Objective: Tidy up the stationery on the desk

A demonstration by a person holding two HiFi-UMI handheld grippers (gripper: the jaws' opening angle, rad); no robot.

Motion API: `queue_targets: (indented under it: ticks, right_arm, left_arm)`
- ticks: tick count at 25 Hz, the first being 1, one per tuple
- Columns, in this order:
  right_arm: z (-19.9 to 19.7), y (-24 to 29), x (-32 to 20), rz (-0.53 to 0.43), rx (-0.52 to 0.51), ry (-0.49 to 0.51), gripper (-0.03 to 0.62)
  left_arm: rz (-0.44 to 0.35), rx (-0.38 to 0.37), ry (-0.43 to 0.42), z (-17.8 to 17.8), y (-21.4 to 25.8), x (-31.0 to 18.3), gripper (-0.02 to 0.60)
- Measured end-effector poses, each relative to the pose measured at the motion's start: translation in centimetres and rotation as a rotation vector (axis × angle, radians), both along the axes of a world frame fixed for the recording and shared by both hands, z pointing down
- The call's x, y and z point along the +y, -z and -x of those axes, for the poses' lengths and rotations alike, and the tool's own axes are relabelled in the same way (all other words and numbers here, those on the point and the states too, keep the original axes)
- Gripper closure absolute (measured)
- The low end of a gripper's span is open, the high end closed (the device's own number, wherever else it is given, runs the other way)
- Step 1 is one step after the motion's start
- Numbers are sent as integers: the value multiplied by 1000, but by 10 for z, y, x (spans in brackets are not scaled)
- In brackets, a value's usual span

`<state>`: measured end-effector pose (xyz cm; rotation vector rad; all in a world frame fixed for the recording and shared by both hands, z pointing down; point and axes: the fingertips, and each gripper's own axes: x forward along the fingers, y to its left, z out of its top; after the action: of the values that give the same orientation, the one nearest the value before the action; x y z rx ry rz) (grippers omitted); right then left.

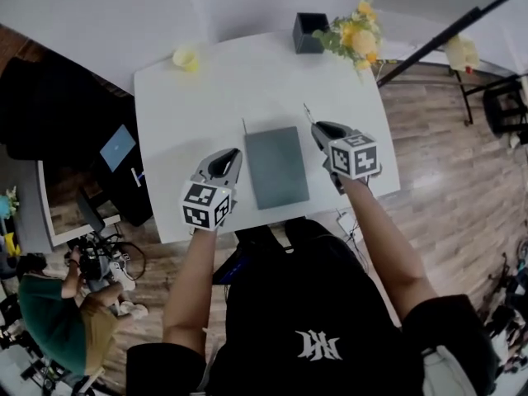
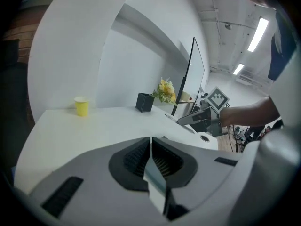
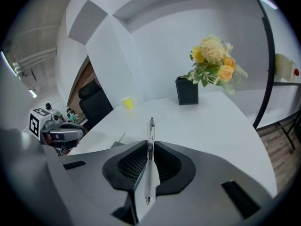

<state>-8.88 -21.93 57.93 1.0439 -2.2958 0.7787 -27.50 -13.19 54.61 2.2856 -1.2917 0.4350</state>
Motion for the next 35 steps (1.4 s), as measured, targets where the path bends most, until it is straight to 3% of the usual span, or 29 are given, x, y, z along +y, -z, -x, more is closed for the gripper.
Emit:
queue_targets:
  ticks: [9, 18, 28, 35]
  right_arm:
    - [-20, -38, 39, 101, -69, -7, 528]
    - [-15, -67, 76, 244, -118, -78, 528]
    - [-6, -78, 90, 277, -87, -104, 528]
    - [-2, -81, 94, 295, -61, -82, 528]
  left_arm:
    - [40, -27, 80, -22, -24, 21, 563]
    - [127, -31, 63, -26, -59, 35, 563]
    - [169, -32, -3, -34, -74, 41, 563]
    - [194, -22, 14, -26, -82, 48, 563]
